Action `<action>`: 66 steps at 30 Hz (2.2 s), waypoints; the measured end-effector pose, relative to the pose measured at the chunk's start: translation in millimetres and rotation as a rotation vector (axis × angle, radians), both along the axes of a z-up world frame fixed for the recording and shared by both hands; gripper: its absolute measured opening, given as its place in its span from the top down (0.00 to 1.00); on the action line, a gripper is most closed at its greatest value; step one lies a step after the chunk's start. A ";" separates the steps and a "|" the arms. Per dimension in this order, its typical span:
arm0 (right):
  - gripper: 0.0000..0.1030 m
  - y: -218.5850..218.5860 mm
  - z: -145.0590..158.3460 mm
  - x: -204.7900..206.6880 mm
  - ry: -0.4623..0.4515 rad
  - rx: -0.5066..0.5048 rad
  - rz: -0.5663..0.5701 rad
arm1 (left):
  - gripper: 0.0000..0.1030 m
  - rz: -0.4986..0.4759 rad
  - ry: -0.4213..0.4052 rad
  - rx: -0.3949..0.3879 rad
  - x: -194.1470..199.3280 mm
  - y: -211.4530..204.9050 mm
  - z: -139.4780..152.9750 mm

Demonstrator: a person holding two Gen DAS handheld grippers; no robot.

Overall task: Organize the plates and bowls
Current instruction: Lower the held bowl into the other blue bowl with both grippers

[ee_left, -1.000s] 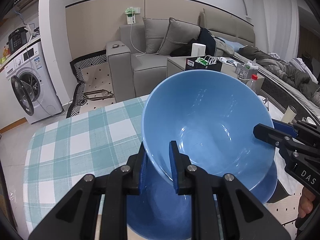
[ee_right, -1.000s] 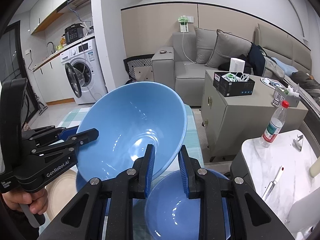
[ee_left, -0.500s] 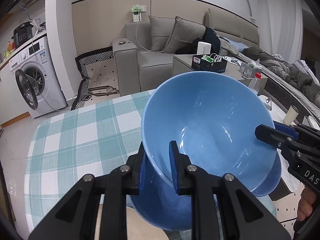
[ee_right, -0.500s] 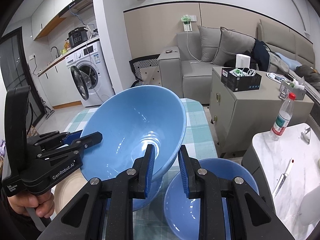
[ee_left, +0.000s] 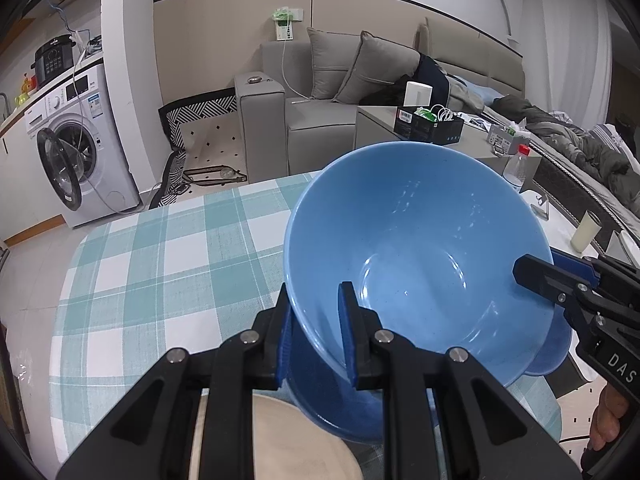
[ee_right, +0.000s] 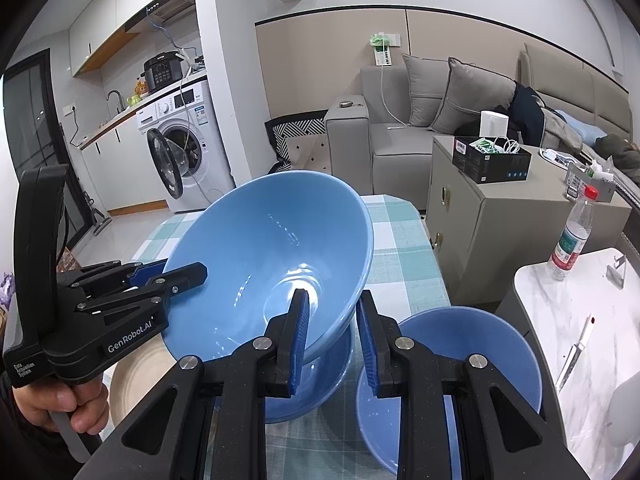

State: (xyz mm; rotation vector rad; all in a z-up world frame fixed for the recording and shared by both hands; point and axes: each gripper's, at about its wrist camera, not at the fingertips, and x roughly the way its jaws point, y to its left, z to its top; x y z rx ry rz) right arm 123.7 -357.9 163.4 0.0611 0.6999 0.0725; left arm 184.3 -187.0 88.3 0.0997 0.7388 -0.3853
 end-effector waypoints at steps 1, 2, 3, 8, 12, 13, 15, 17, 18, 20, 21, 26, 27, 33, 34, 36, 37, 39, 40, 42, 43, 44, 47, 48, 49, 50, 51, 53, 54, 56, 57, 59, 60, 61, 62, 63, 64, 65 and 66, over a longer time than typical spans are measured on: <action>0.76 0.7 -1.1 -0.3 -0.002 0.000 0.000 | 0.82 0.001 0.002 0.001 -0.4 1.2 -1.1; 0.76 2.4 -2.8 -1.2 -0.002 -0.004 0.001 | 0.82 0.002 0.004 0.002 -0.7 2.6 -2.5; 0.76 3.3 -4.0 -1.9 -0.002 -0.003 0.002 | 0.82 0.004 0.006 0.003 -1.2 3.9 -4.1; 0.76 7.8 -10.5 -5.1 -0.003 0.008 0.006 | 0.82 0.011 0.013 0.000 -2.2 10.3 -8.9; 0.76 11.9 -18.1 -10.0 -0.009 0.010 0.008 | 0.82 0.017 0.020 -0.006 -3.4 14.1 -12.2; 0.76 13.0 -20.0 -11.6 -0.010 0.015 0.008 | 0.82 0.018 0.020 -0.006 -3.9 15.0 -13.0; 0.76 12.5 -25.0 -13.7 -0.011 0.037 0.004 | 0.82 0.019 0.023 -0.010 -5.1 17.0 -14.0; 0.76 10.8 -28.6 -13.3 -0.007 0.055 0.005 | 0.82 0.021 0.024 -0.012 -6.2 18.8 -15.7; 0.76 10.7 -30.1 -13.1 -0.004 0.063 0.005 | 0.82 0.023 0.025 -0.013 -6.5 19.4 -16.5; 0.76 11.6 -34.0 -12.7 0.001 0.065 0.006 | 0.82 0.025 0.026 -0.010 -7.0 20.0 -18.5; 0.76 11.9 -36.3 -13.6 0.002 0.068 0.006 | 0.82 0.027 0.028 -0.009 -7.3 20.4 -19.7; 0.76 15.6 -43.4 -13.2 0.008 0.062 0.010 | 0.82 0.032 0.036 -0.004 -7.2 21.3 -24.0; 0.76 16.2 -44.8 -14.0 0.007 0.062 0.009 | 0.82 0.032 0.035 -0.001 -7.6 20.9 -24.7; 0.76 16.1 -51.2 -13.6 0.012 0.051 0.012 | 0.82 0.036 0.035 0.021 -6.8 17.5 -30.0; 0.76 16.5 -52.6 -12.9 0.015 0.048 0.013 | 0.82 0.037 0.034 0.026 -6.9 16.5 -31.0; 0.76 17.1 -54.9 -12.7 0.020 0.045 0.013 | 0.82 0.040 0.034 0.030 -6.7 15.1 -32.7; 0.76 17.0 -55.9 -12.4 0.022 0.042 0.013 | 0.82 0.040 0.035 0.033 -6.4 15.0 -34.2; 0.76 17.0 -58.0 -11.1 0.027 0.038 0.014 | 0.82 0.041 0.046 0.037 -4.8 14.4 -38.0; 0.76 17.4 -58.9 -10.6 0.029 0.035 0.014 | 0.82 0.041 0.051 0.043 -4.2 14.0 -40.4; 0.76 17.2 -60.0 -9.0 0.034 0.032 0.014 | 0.82 0.043 0.057 0.054 -3.6 13.5 -43.3; 0.76 17.8 -60.6 -8.3 0.036 0.029 0.014 | 0.82 0.043 0.059 0.058 -3.5 13.3 -44.4; 0.76 18.2 -61.5 -7.6 0.038 0.026 0.014 | 0.82 0.044 0.061 0.061 -3.4 13.4 -45.8; 0.76 21.1 -63.7 -6.7 0.044 0.016 0.017 | 0.82 0.050 0.067 0.063 -2.2 14.5 -48.0; 0.76 23.1 -64.4 -6.5 0.047 0.011 0.018 | 0.82 0.051 0.068 0.064 -2.4 14.5 -48.7; 0.76 24.0 -65.2 -6.2 0.050 0.005 0.017 | 0.82 0.052 0.070 0.065 -2.2 14.5 -49.3; 0.76 25.0 -66.4 -5.6 0.051 -0.006 0.013 | 0.82 0.051 0.071 0.066 -2.2 14.2 -50.1; 0.76 26.0 -67.4 -5.9 0.052 -0.014 0.012 | 0.82 0.052 0.072 0.070 -2.0 13.9 -50.8; 0.76 27.7 -68.7 -5.5 0.054 -0.027 0.009 | 0.82 0.052 0.070 0.077 -2.2 12.5 -51.8; 0.76 27.7 -69.1 -5.4 0.056 -0.030 0.007 | 0.82 0.052 0.070 0.080 -2.3 12.0 -52.4; 0.76 27.5 -70.2 -4.7 0.061 -0.035 0.006 | 0.82 0.051 0.073 0.084 -1.7 11.2 -54.0; 0.75 27.5 -70.9 -4.5 0.063 -0.039 0.004 | 0.82 0.050 0.075 0.086 -1.5 10.5 -55.0; 0.75 27.7 -72.1 -3.8 0.065 -0.043 0.001 | 0.82 0.054 0.068 0.100 -2.2 8.6 -56.2; 0.75 28.4 -72.7 -3.4 0.067 -0.045 0.002 | 0.82 0.056 0.058 0.115 -3.1 6.8 -56.8; 0.75 29.1 -72.9 -3.5 0.068 -0.047 0.001 | 0.82 0.056 0.053 0.123 -3.6 5.6 -57.7; 0.75 29.2 -73.7 -3.0 0.070 -0.050 -0.001 | 0.82 0.054 0.054 0.127 -3.5 5.0 -58.8; 0.75 29.3 -74.8 -2.3 0.073 -0.057 -0.004 | 0.82 0.052 0.058 0.127 -3.1 4.9 -59.7; 0.74 29.3 -75.6 -2.2 0.075 -0.058 -0.006 | 0.82 0.051 0.064 0.125 -2.5 5.0 -60.7; 0.74 28.9 -76.3 -1.5 0.078 -0.056 -0.007 | 0.82 0.051 0.066 0.126 -2.2 5.1 -61.4; 0.74 28.5 -76.9 -1.5 0.080 -0.056 -0.006 | 0.82 0.052 0.066 0.128 -1.9 4.9 -62.2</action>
